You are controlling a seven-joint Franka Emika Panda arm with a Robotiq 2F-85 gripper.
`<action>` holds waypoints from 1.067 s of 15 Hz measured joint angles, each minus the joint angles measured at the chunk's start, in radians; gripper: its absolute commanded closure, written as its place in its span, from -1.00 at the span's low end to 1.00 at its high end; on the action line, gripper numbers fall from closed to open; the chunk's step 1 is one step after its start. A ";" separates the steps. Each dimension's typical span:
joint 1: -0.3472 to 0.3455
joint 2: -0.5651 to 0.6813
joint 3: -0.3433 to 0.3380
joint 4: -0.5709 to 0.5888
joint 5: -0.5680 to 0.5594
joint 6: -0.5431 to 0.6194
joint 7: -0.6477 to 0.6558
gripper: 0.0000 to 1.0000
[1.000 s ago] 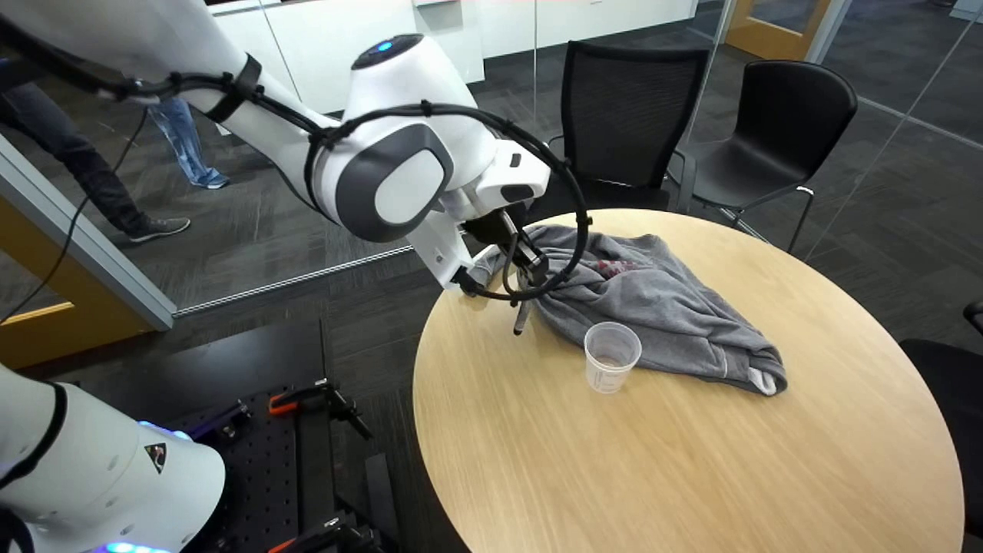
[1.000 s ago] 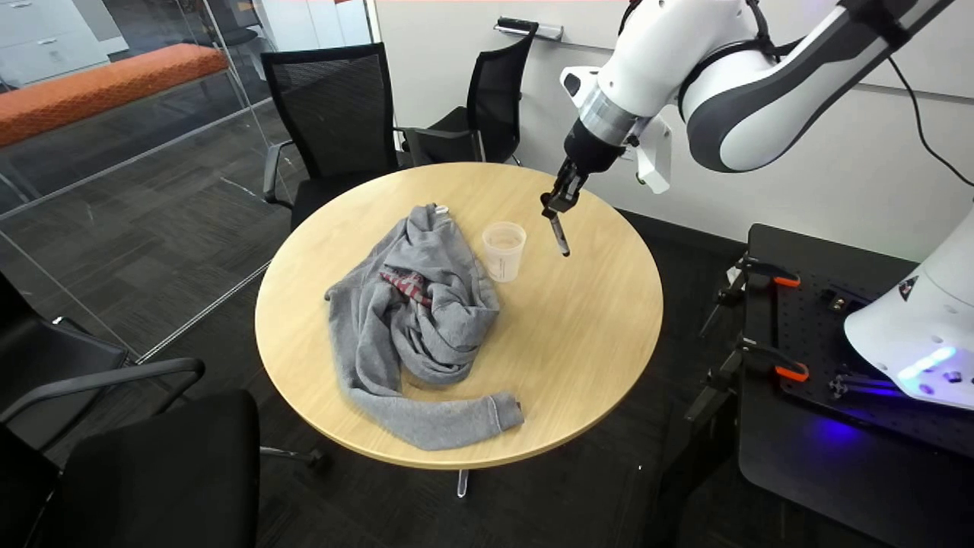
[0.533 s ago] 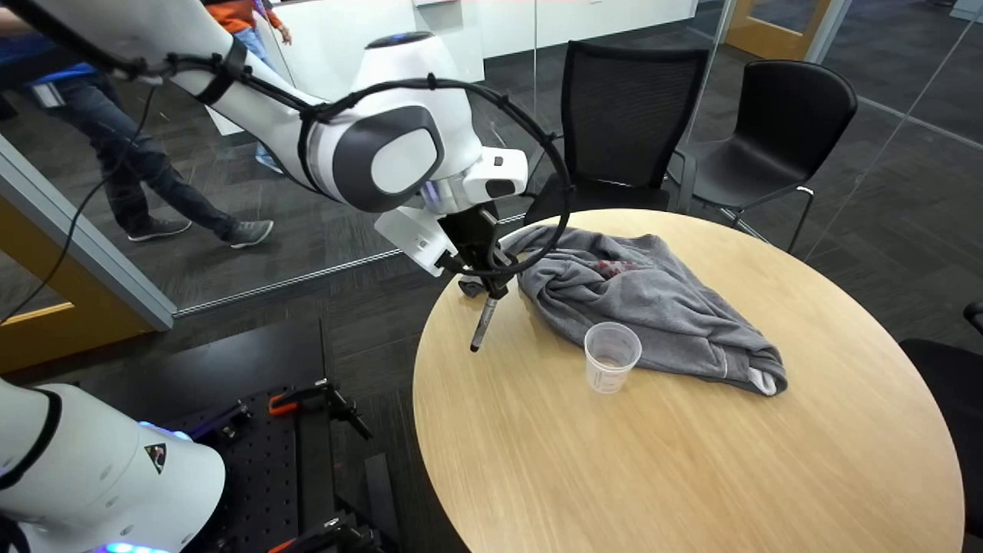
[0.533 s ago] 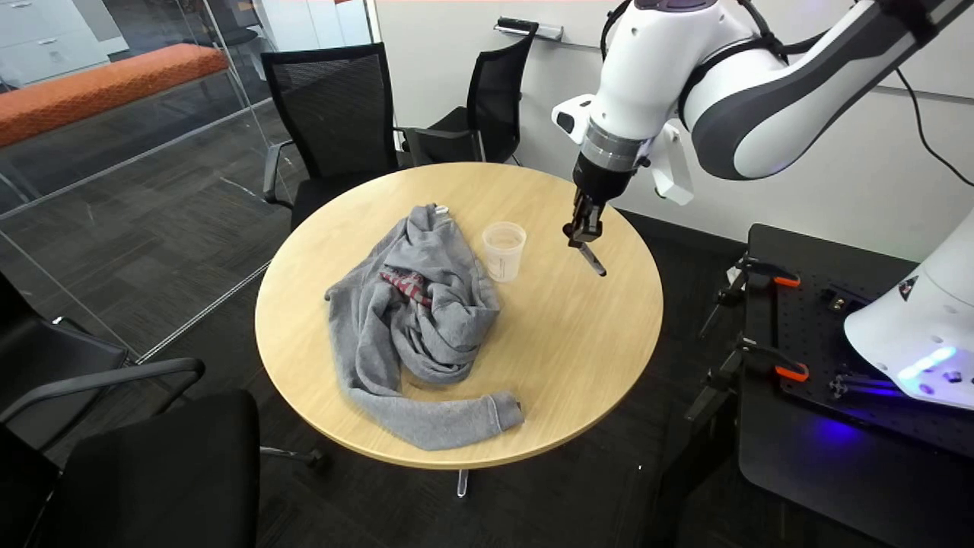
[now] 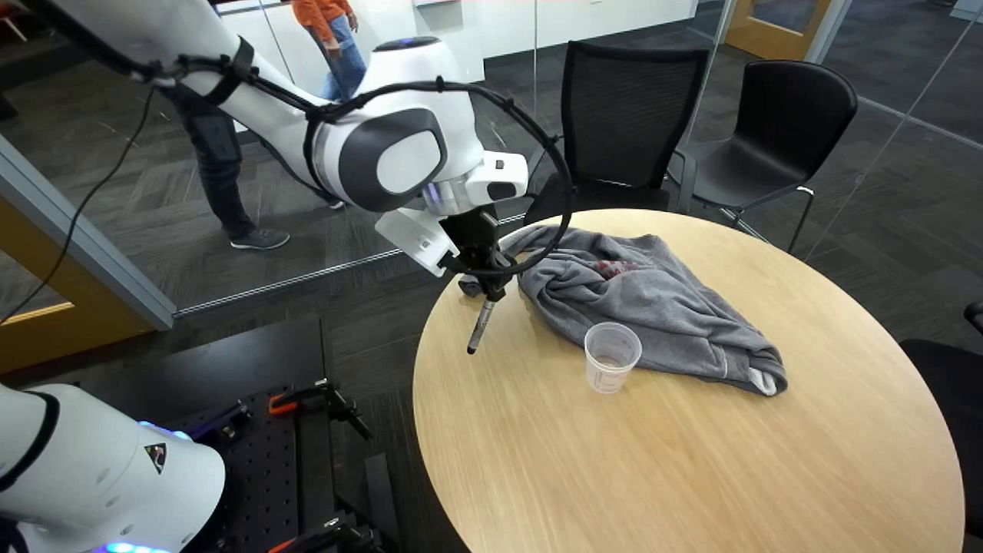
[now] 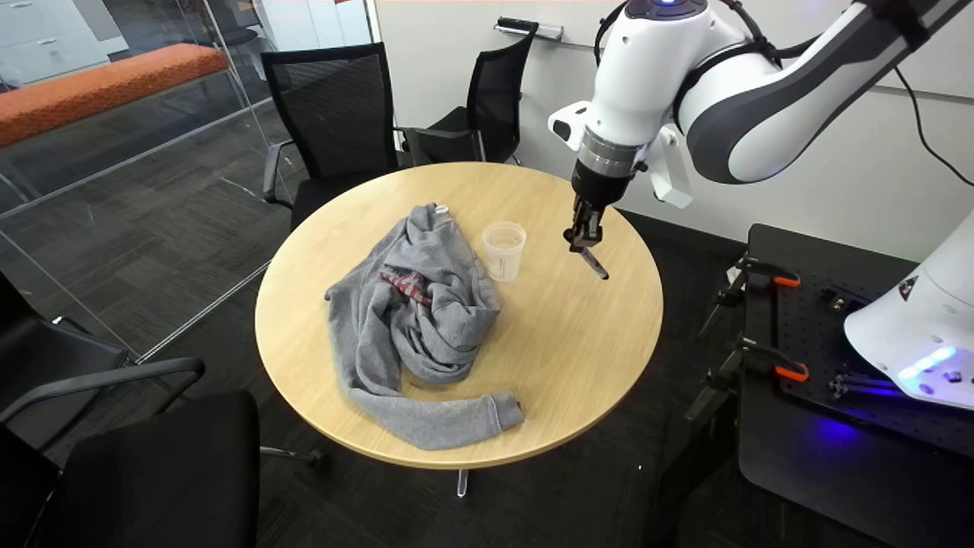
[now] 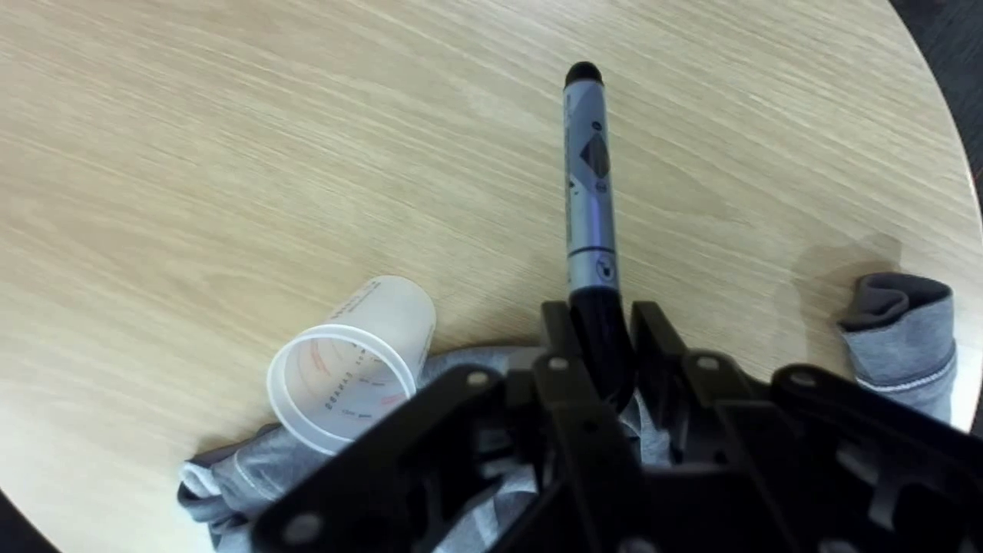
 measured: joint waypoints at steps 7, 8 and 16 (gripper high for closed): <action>-0.066 0.119 0.074 0.046 -0.106 -0.012 0.006 0.88; -0.066 0.141 0.080 0.060 -0.119 -0.018 0.006 0.88; -0.028 0.329 0.093 0.237 -0.201 -0.130 0.006 0.88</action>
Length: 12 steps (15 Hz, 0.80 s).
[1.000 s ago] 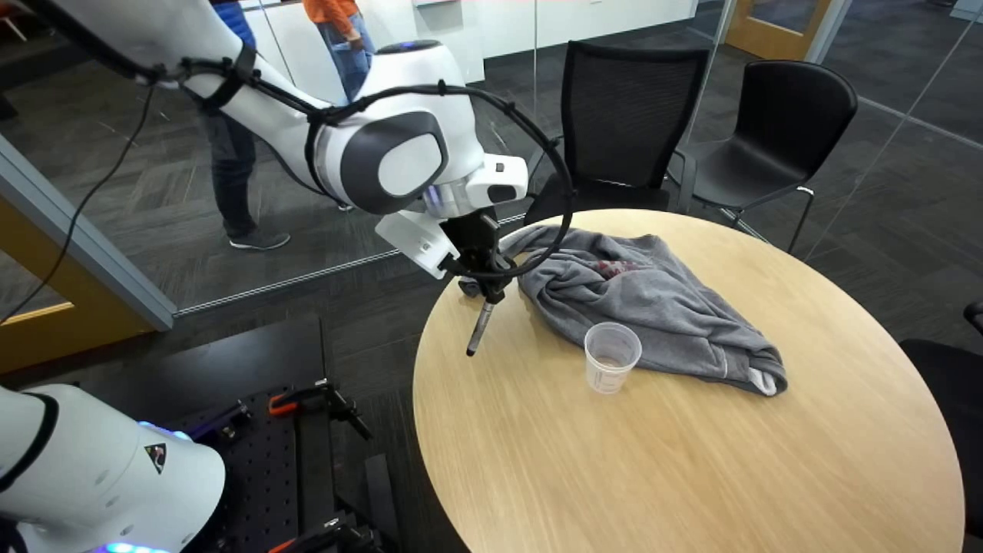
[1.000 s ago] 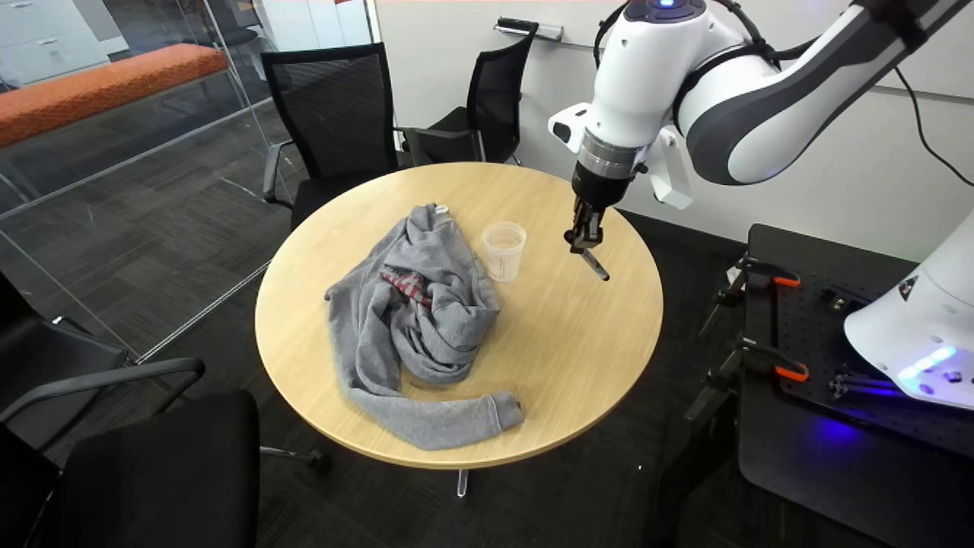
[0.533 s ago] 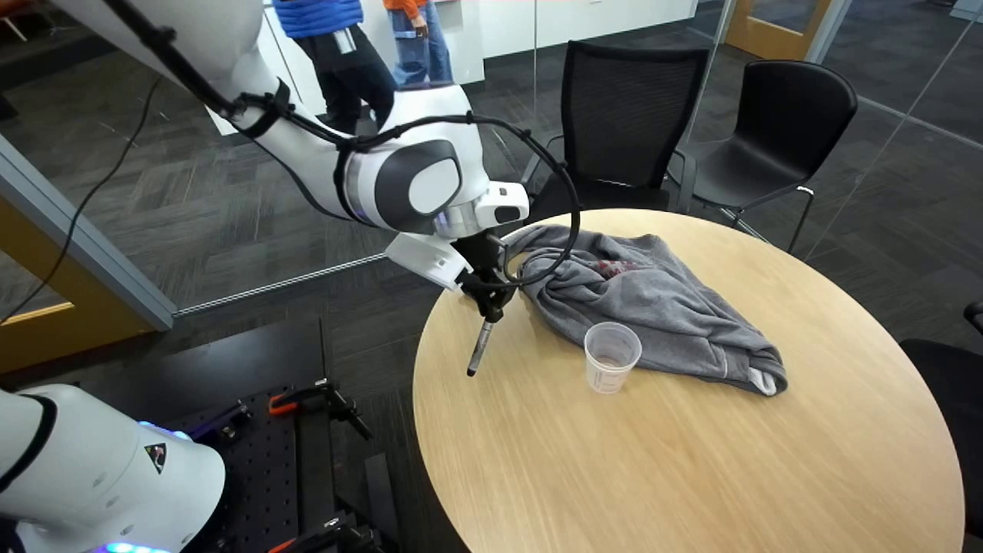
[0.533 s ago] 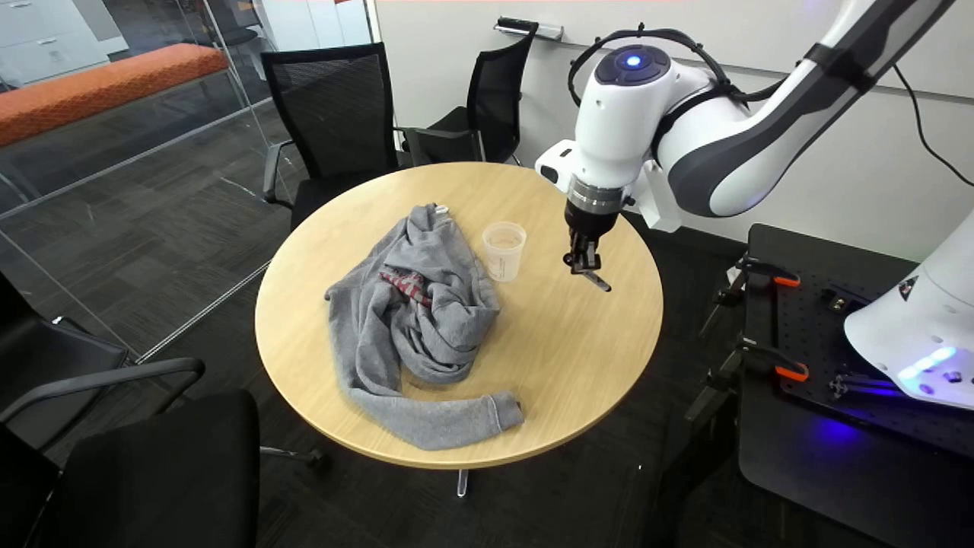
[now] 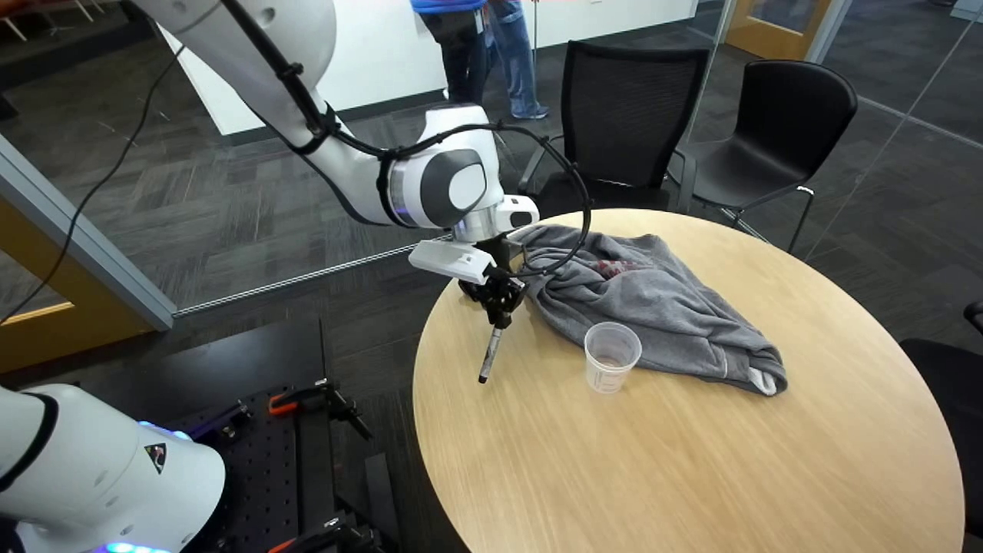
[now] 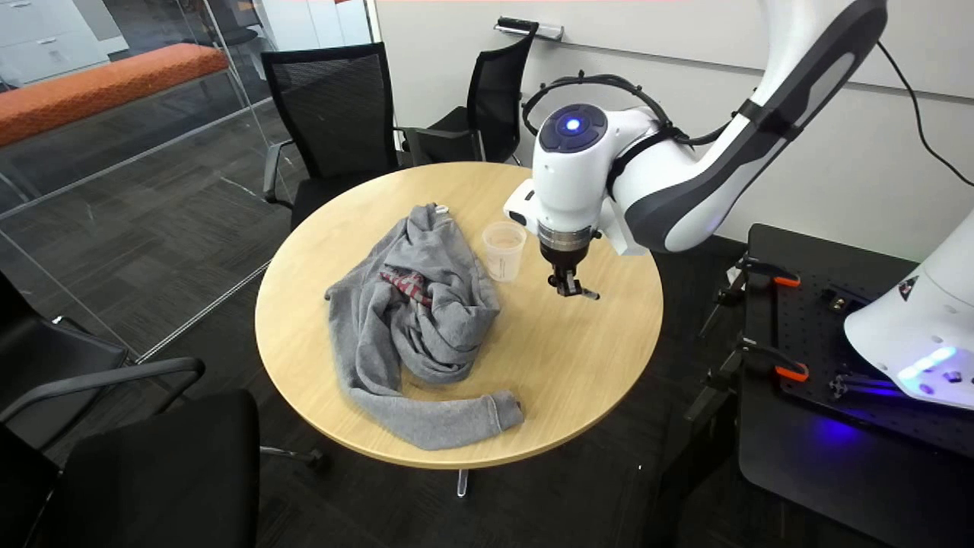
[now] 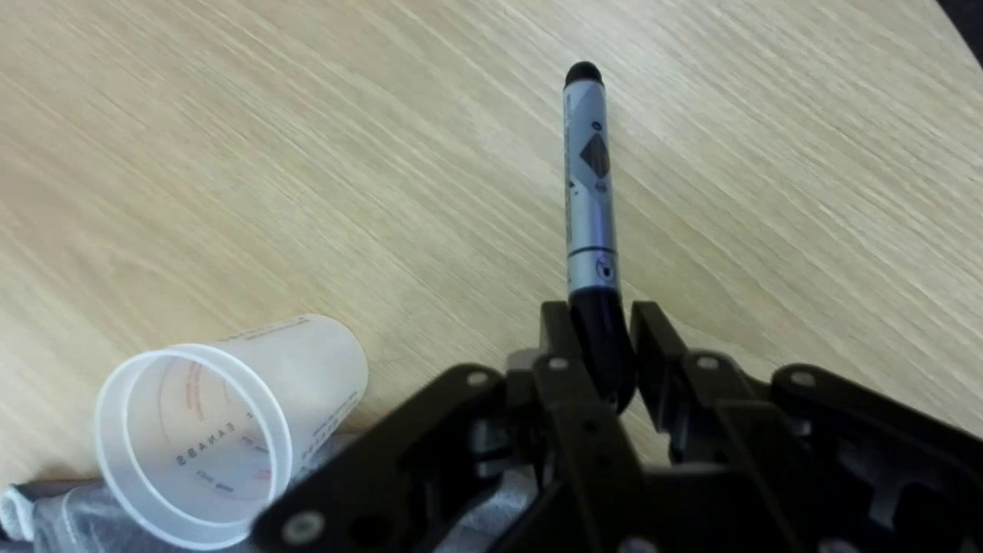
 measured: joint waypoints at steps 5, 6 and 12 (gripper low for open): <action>0.019 0.116 0.000 0.109 -0.012 -0.041 -0.002 0.88; 0.021 0.137 0.000 0.124 -0.016 -0.041 -0.002 0.88; 0.033 0.236 -0.002 0.192 -0.028 -0.041 -0.003 0.88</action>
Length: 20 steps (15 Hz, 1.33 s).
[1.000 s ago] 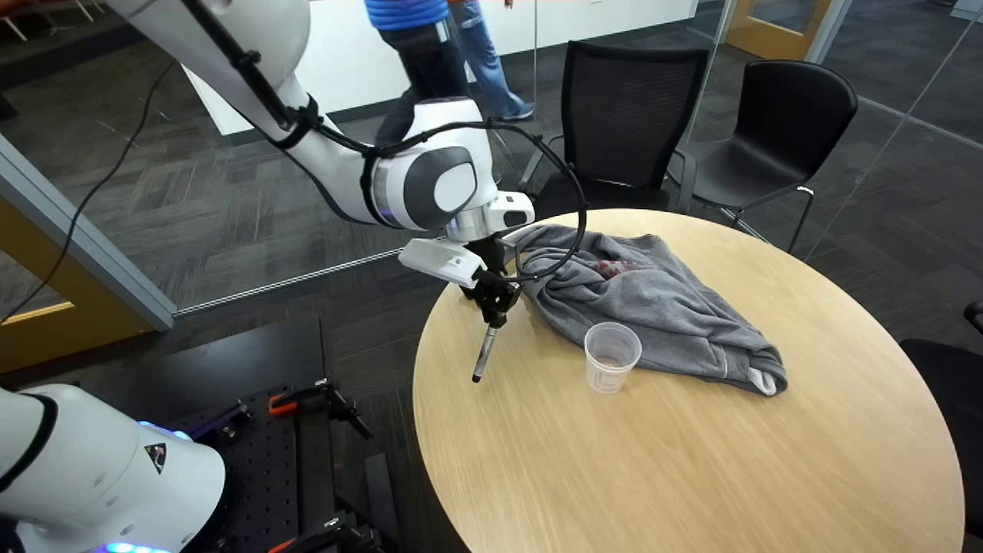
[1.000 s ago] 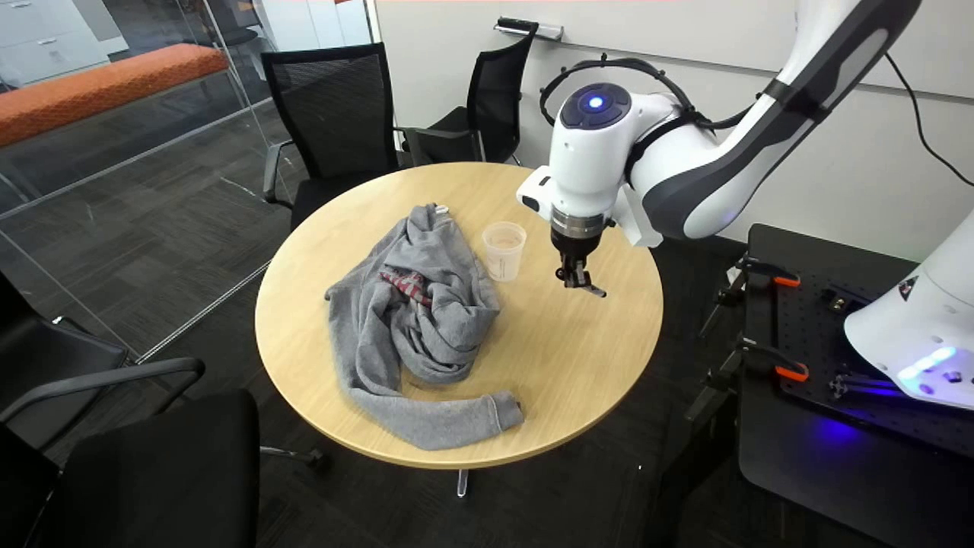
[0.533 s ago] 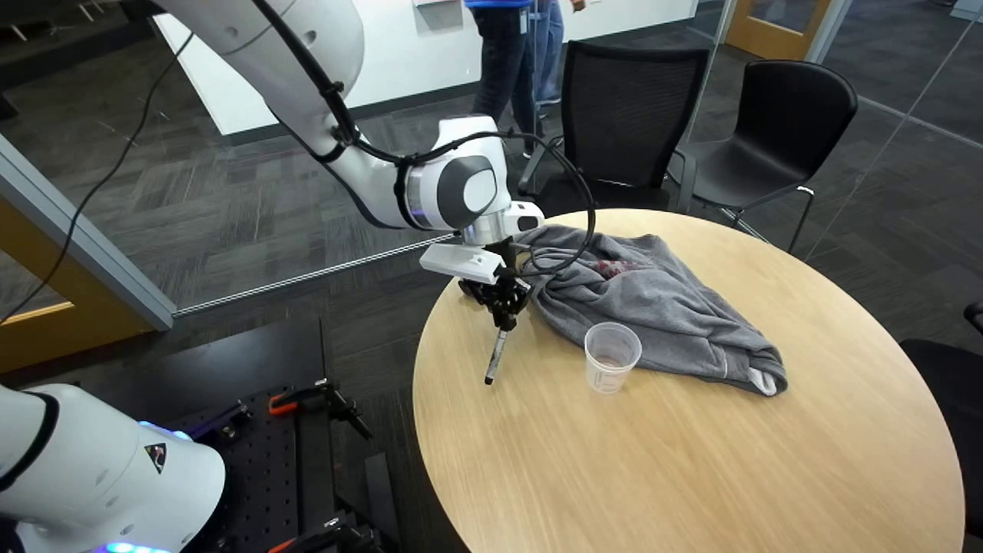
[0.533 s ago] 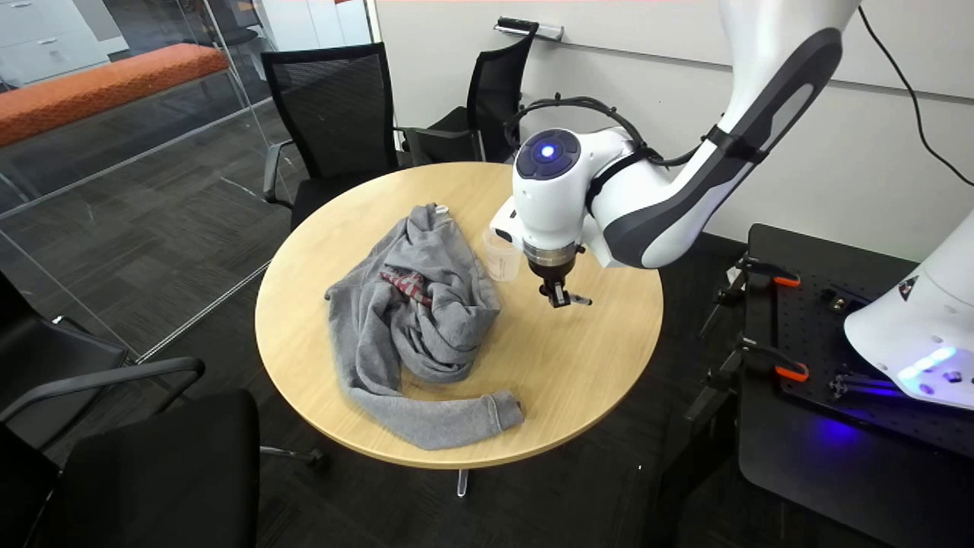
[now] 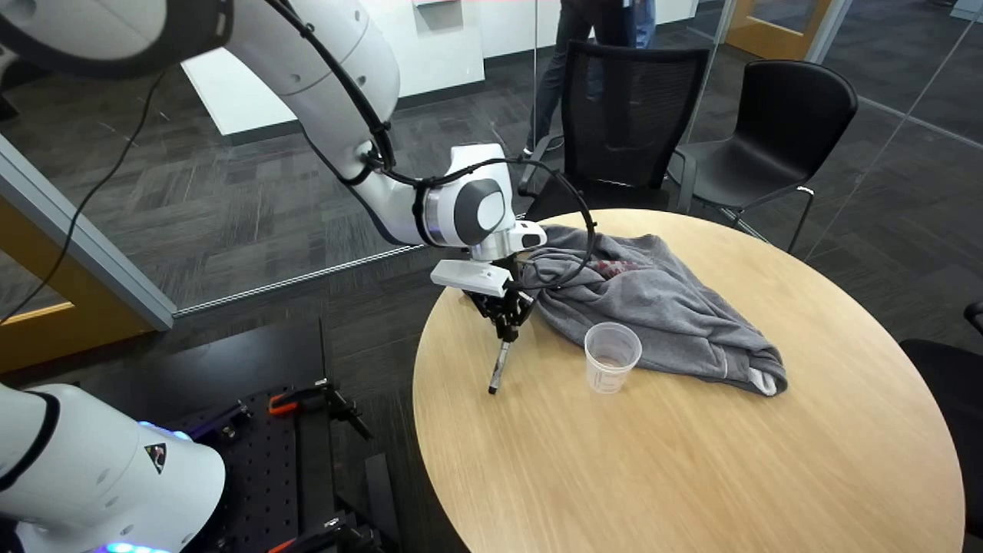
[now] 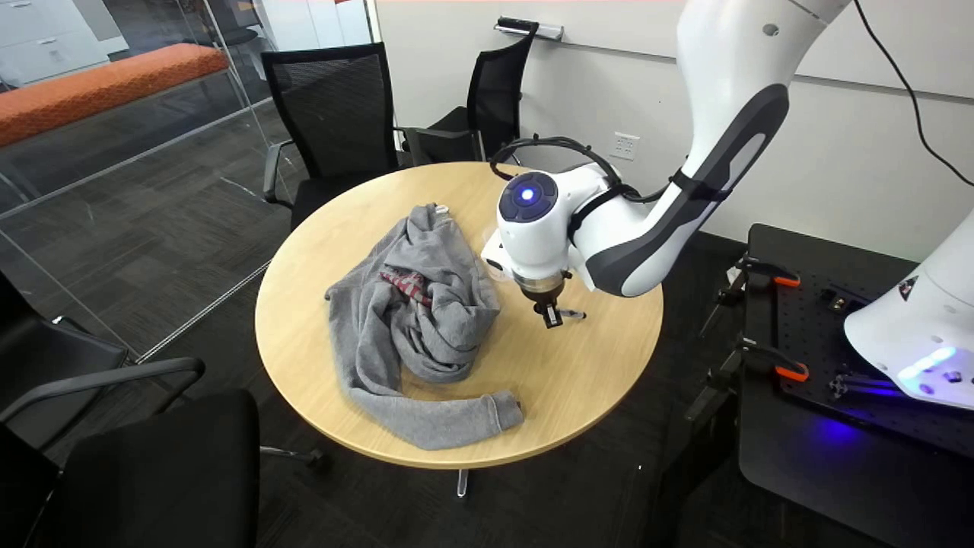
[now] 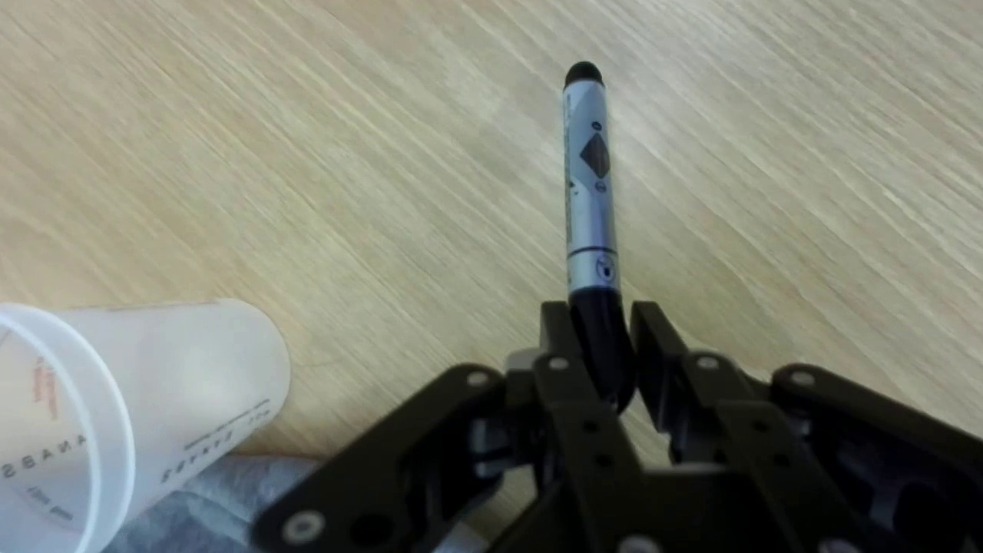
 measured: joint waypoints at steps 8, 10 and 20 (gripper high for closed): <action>0.006 0.066 -0.006 0.076 0.000 -0.021 0.000 -0.43; 0.006 0.074 -0.006 0.088 0.000 -0.025 0.000 -0.70; 0.017 0.037 -0.008 0.085 0.000 -0.025 0.003 -1.00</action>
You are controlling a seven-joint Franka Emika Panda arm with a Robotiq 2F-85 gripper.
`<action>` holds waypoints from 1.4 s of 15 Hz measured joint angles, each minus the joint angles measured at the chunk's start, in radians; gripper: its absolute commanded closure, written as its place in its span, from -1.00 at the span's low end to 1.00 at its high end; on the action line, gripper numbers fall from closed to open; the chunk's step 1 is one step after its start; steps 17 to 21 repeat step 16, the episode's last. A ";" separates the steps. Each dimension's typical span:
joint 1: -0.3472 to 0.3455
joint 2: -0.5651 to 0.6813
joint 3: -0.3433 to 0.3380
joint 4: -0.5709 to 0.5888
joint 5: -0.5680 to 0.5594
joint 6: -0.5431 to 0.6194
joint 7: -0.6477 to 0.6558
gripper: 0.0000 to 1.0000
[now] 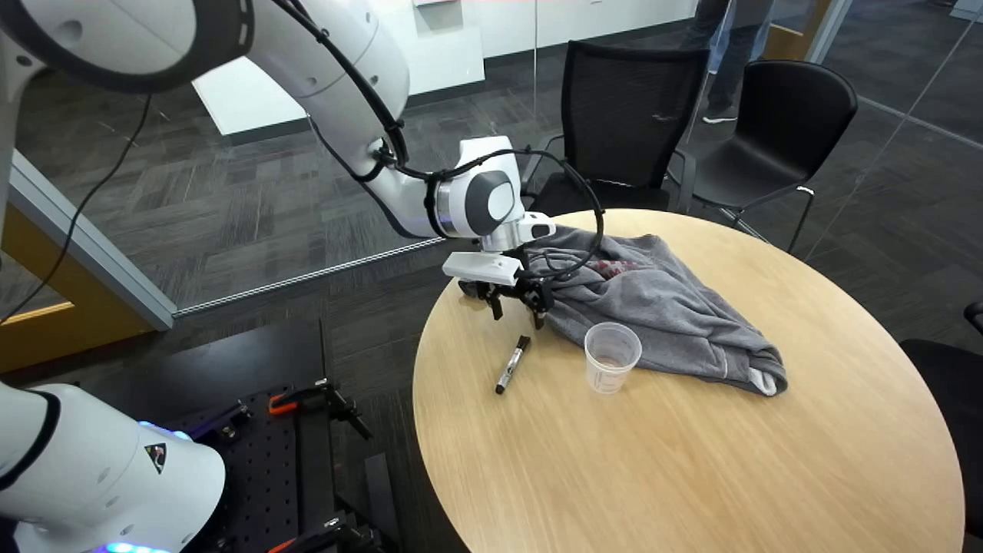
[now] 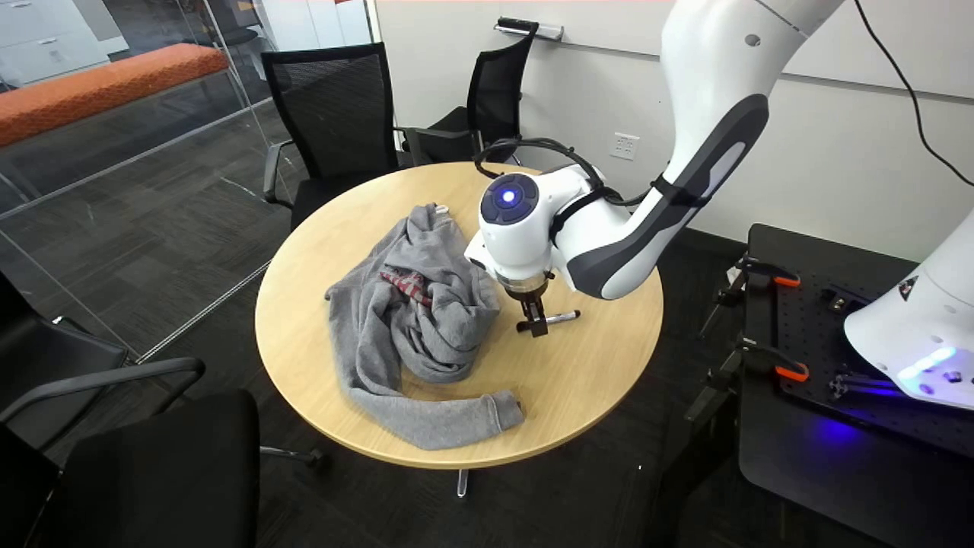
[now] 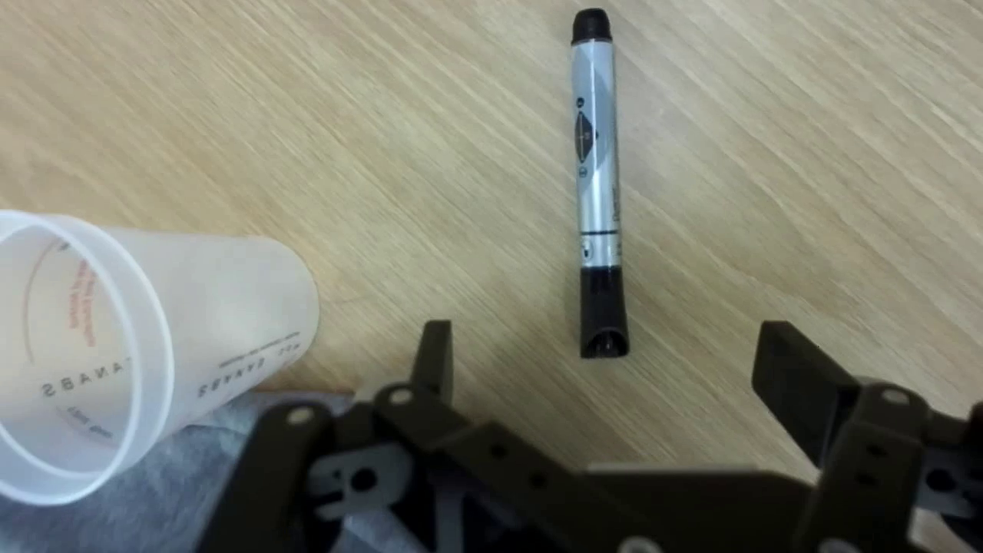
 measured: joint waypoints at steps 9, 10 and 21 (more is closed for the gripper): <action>0.041 -0.239 -0.010 -0.176 -0.100 0.000 0.137 -1.00; 0.041 -0.262 -0.008 -0.195 -0.113 0.000 0.148 -1.00; 0.041 -0.305 -0.005 -0.235 -0.120 0.000 0.158 -1.00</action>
